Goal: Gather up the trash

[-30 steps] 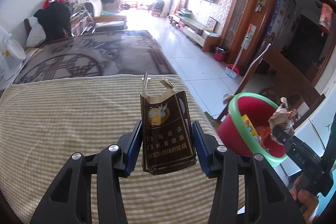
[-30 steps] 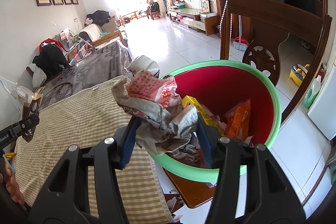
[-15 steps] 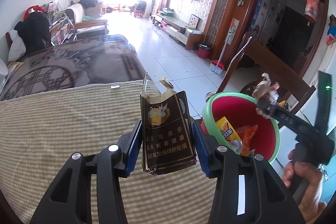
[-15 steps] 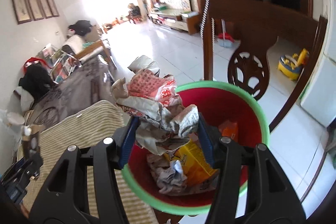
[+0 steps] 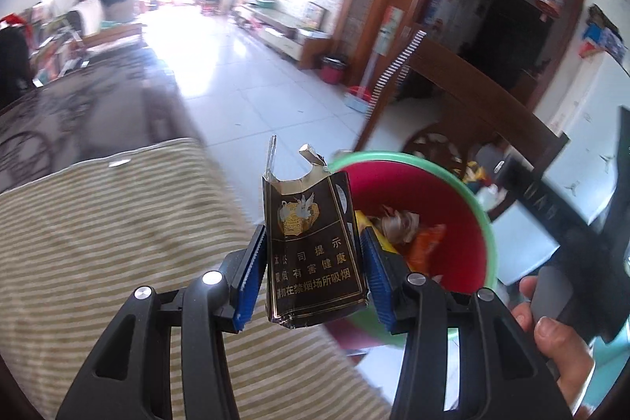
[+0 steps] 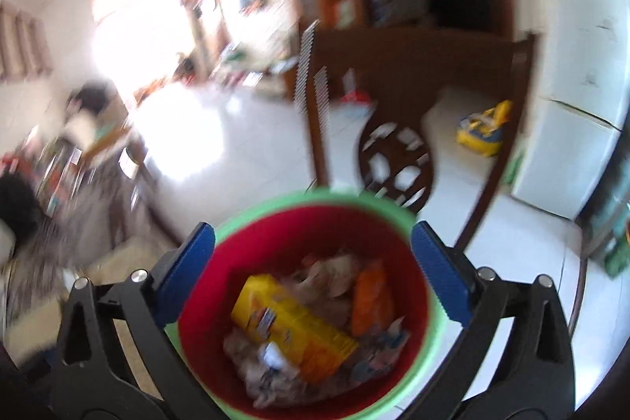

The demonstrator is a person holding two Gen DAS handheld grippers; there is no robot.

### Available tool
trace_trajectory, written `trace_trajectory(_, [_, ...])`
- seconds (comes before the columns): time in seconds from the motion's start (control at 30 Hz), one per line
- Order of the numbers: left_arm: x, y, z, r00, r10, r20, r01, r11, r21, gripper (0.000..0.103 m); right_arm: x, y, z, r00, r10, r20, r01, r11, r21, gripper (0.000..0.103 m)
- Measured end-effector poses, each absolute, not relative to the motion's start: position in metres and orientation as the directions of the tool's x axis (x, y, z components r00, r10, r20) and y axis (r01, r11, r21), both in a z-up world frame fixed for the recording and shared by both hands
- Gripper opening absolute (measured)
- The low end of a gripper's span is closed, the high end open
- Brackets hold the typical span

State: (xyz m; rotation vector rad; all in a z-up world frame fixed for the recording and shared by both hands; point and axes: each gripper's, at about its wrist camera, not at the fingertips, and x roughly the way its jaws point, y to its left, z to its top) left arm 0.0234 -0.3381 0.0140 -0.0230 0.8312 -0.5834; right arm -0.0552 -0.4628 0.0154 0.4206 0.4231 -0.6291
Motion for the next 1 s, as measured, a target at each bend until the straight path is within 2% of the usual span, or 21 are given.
trace_trajectory(0.17, [0.025, -0.368, 0.005, 0.477, -0.528, -0.703, 0.538, 0.808, -0.242, 0.045, -0.078, -0.482, 0.018, 0.696, -0.564, -0.445, 0.71, 0.633, 0.308, 0.098])
trace_trajectory(0.47, [0.027, -0.39, -0.005, 0.429, -0.549, -0.717, 0.562, 0.784, -0.264, 0.046, -0.073, -0.49, 0.01, 0.671, -0.553, -0.494, 0.732, 0.599, 0.324, 0.098])
trace_trajectory(0.63, [0.031, -0.395, -0.01, 0.42, -0.543, -0.727, 0.556, 0.787, -0.266, 0.049, -0.076, -0.485, 0.014, 0.666, -0.572, -0.479, 0.74, 0.586, 0.33, 0.098])
trace_trajectory(0.67, [0.032, -0.395, -0.01, 0.419, -0.544, -0.727, 0.556, 0.787, -0.269, 0.054, -0.076, -0.485, 0.014, 0.665, -0.575, -0.477, 0.742, 0.583, 0.331, 0.098])
trace_trajectory(0.7, [0.032, -0.395, -0.01, 0.42, -0.546, -0.725, 0.556, 0.786, -0.27, 0.066, -0.076, -0.484, 0.015, 0.663, -0.579, -0.474, 0.744, 0.58, 0.333, 0.098])
trace_trajectory(0.77, [0.031, -0.393, -0.008, 0.433, -0.543, -0.719, 0.552, 0.79, -0.265, 0.075, -0.076, -0.482, 0.016, 0.661, -0.585, -0.471, 0.747, 0.574, 0.335, 0.098])
trace_trajectory(0.87, [0.026, -0.383, 0.001, 0.466, -0.533, -0.706, 0.55, 0.8, -0.24, 0.076, -0.071, -0.475, 0.019, 0.664, -0.583, -0.468, 0.743, 0.581, 0.332, 0.098])
trace_trajectory(1.0, [0.017, -0.346, 0.014, 0.55, -0.504, -0.666, 0.512, 0.833, -0.208, 0.089, -0.055, -0.45, 0.028, 0.694, -0.563, -0.449, 0.706, 0.656, 0.268, 0.098])
